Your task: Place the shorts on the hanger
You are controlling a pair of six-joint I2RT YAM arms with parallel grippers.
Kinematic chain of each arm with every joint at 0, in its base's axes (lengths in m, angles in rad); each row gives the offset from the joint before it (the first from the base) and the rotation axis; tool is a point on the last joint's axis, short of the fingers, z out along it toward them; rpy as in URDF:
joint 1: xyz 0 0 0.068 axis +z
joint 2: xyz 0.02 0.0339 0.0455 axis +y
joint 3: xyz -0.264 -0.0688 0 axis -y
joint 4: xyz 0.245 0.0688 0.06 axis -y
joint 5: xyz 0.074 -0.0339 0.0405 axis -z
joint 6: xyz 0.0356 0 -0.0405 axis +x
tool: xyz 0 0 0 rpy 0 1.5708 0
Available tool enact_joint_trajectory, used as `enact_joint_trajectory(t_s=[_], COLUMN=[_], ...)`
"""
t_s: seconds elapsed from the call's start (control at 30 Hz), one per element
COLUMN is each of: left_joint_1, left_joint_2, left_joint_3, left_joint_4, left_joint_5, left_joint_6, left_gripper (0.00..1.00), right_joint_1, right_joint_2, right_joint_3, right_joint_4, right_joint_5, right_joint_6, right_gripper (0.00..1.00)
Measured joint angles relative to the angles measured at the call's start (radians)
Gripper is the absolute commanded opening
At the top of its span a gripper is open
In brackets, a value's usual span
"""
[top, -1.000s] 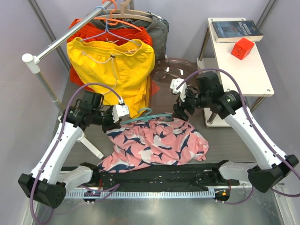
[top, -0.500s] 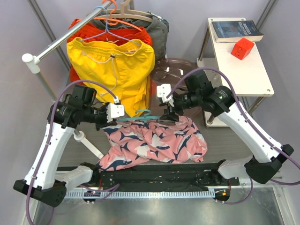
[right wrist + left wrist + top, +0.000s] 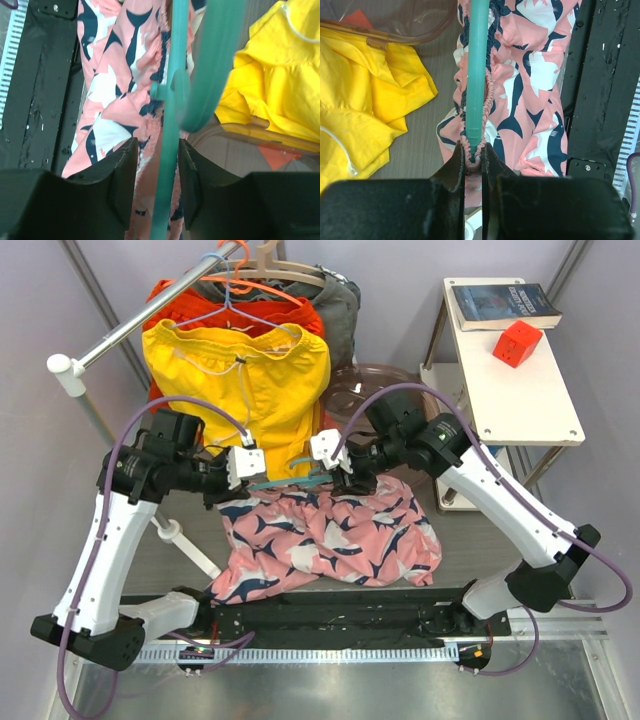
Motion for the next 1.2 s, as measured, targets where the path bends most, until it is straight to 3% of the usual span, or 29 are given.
enact_joint_trajectory(t_s=[0.07, 0.17, 0.23, 0.3, 0.33, 0.37, 0.4, 0.47, 0.57, 0.73, 0.9, 1.07, 1.2], left_joint_1=[0.0, 0.0, 0.0, -0.003, -0.005, -0.006, -0.005, -0.004, 0.0, 0.0, 0.0, 0.0, 0.0], left_joint_2=[-0.003, -0.015, -0.029, -0.043, -0.049, -0.052, -0.055, -0.057, -0.054, -0.062, -0.134, -0.197, -0.224], left_joint_3=[0.0, 0.0, -0.002, -0.005, -0.007, -0.007, -0.007, -0.005, 0.037, 0.167, 0.156, 0.135, 0.134], left_joint_4=[0.0, -0.002, -0.003, -0.014, -0.016, -0.015, -0.016, 0.003, 0.07, 0.285, 0.535, 0.758, 0.87], left_joint_5=[-0.006, -0.007, -0.007, 0.002, 0.004, 0.003, 0.001, -0.01, -0.024, -0.079, -0.233, -0.444, -0.56], left_joint_6=[0.0, 0.0, -0.002, -0.006, -0.013, -0.021, -0.032, -0.093, -0.219, -0.455, -0.636, -0.745, -0.778], left_gripper=[0.0, 0.0, 0.0, 0.0, 0.08, 0.42, 0.54, 0.71, 0.79, 0.83, 0.84, 0.85, 0.81], right_joint_1=[0.0, 0.0, 0.0, -0.001, -0.003, -0.003, -0.002, 0.0, 0.0, 0.0, -0.001, -0.001, -0.002], right_joint_2=[-0.002, -0.01, -0.017, -0.023, -0.023, -0.023, -0.023, -0.023, -0.003, 0.14, 0.286, 0.454, 0.521], right_joint_3=[0.0, 0.0, -0.002, -0.003, -0.003, -0.003, -0.003, -0.003, 0.019, 0.21, 0.404, 0.655, 0.748], right_joint_4=[-0.028, -0.055, -0.059, -0.047, -0.041, -0.037, -0.029, -0.01, 0.01, 0.054, 0.112, 0.183, 0.271], right_joint_5=[0.011, 0.025, 0.032, 0.05, 0.05, 0.052, 0.056, 0.068, 0.092, 0.117, 0.127, 0.153, 0.175], right_joint_6=[-0.014, -0.026, -0.036, -0.025, -0.026, -0.014, -0.002, 0.044, 0.127, 0.297, 0.459, 0.615, 0.703], right_gripper=[0.38, 0.24, 0.01, 0.01, 0.01, 0.01, 0.01, 0.01, 0.01, 0.01, 0.01, 0.01, 0.01])
